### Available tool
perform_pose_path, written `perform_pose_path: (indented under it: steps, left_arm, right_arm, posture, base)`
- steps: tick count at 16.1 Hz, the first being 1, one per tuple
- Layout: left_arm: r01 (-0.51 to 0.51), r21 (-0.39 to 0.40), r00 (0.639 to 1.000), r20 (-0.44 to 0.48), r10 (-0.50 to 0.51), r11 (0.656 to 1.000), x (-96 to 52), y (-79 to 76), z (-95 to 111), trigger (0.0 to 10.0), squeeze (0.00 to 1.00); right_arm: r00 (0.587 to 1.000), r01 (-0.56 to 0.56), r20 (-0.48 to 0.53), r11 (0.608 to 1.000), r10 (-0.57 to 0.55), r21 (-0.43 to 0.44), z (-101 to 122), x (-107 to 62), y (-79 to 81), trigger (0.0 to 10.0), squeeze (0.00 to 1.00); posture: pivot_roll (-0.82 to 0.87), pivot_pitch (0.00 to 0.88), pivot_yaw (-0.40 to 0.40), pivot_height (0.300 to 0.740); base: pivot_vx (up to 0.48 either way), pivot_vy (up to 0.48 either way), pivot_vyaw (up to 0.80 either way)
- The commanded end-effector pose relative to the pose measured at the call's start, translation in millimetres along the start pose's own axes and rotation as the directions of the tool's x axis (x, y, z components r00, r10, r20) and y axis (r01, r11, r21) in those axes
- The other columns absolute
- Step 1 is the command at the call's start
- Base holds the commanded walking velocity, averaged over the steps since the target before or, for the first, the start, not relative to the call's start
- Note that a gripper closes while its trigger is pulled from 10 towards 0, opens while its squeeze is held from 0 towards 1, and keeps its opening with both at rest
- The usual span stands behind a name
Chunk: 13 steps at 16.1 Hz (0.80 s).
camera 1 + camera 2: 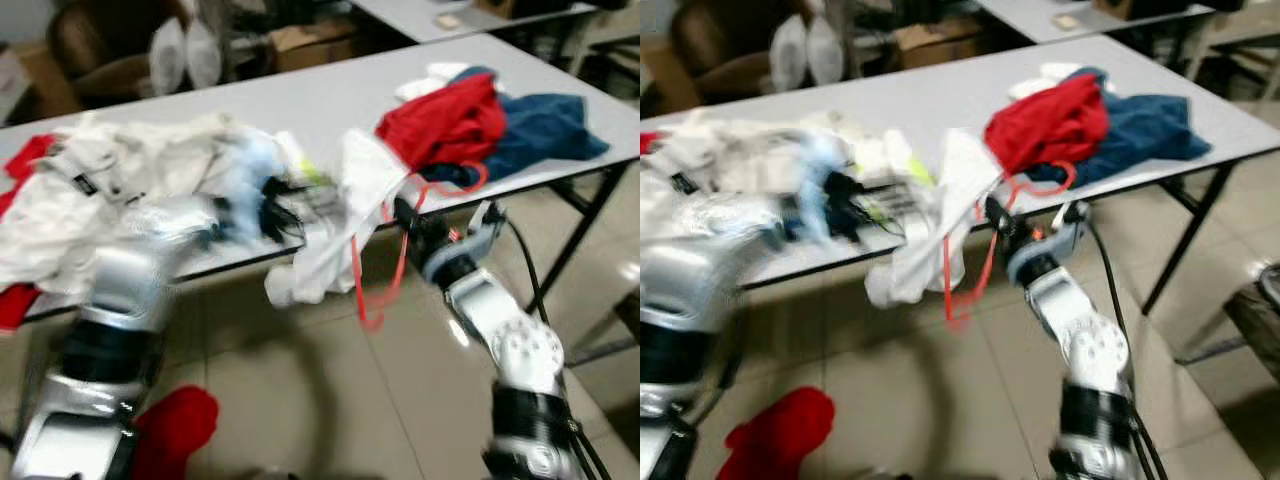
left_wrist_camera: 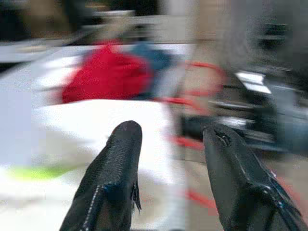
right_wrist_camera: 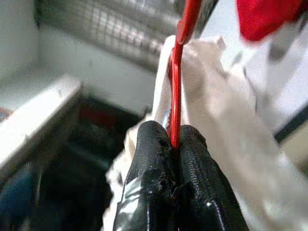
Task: Hang hanger
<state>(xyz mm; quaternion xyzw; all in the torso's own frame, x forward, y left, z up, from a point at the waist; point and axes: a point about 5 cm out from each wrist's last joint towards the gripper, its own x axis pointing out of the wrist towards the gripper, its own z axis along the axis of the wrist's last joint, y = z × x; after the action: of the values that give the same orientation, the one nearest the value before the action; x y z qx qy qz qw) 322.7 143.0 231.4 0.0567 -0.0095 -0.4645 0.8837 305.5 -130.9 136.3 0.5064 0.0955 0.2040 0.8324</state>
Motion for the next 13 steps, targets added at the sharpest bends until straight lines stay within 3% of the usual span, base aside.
perform_pose_path:
  steps: [1, 5, 6, 9, 13]
  left_arm:
    - [-0.116, 0.013, 0.993, 0.017, 0.115, 0.993, -11.4, 13.1, -1.6, 10.0, 1.0]
    - [-0.432, 0.057, 0.901, -0.01, 0.433, 0.9, -44.1, 37.1, -30.2, 10.0, 1.0]
    - [-0.448, 0.057, 0.894, -0.007, 0.449, 0.892, -45.9, 37.7, -31.6, 10.0, 1.0]
    - [-0.471, 0.04, 0.881, 0.068, 0.468, 0.881, -58.5, 26.7, -32.4, 10.0, 1.0]
    - [-0.446, 0.014, 0.89, 0.108, 0.443, 0.895, -68.5, 11.0, -37.1, 10.0, 1.0]
  right_arm:
    - [0.995, -0.085, -0.047, 0.995, 0.083, -0.049, -4.7, -4.2, 9.8, 10.0, 0.0]
    - [0.97, -0.242, -0.057, 0.957, 0.236, -0.157, 4.1, -46.7, 8.2, 10.0, 0.0]
    - [0.966, -0.256, -0.064, 0.952, 0.249, -0.167, 5.0, -50.5, 8.0, 10.0, 0.0]
    - [0.911, -0.411, -0.133, 0.892, 0.391, -0.189, 7.9, -91.8, 7.7, 10.0, 0.0]
    - [0.854, -0.514, -0.199, 0.84, 0.481, -0.176, 4.2, -115.2, 8.6, 10.0, 0.0]
  posture:
    - [-0.14, 0.0, 0.142, 0.74]
    - [-0.15, 0.0, 0.141, 0.74]
    - [-0.15, 0.0, 0.134, 0.74]
    - [-0.11, 0.0, 0.102, 0.74]
    - [-0.1, 0.0, 0.089, 0.74]
  base:
    - [0.0, 0.0, 0.8]
    - [0.0, 0.0, 0.8]
    - [0.0, 0.0, 0.8]
    - [0.0, 0.0, 0.8]
    - [0.0, 0.0, 0.8]
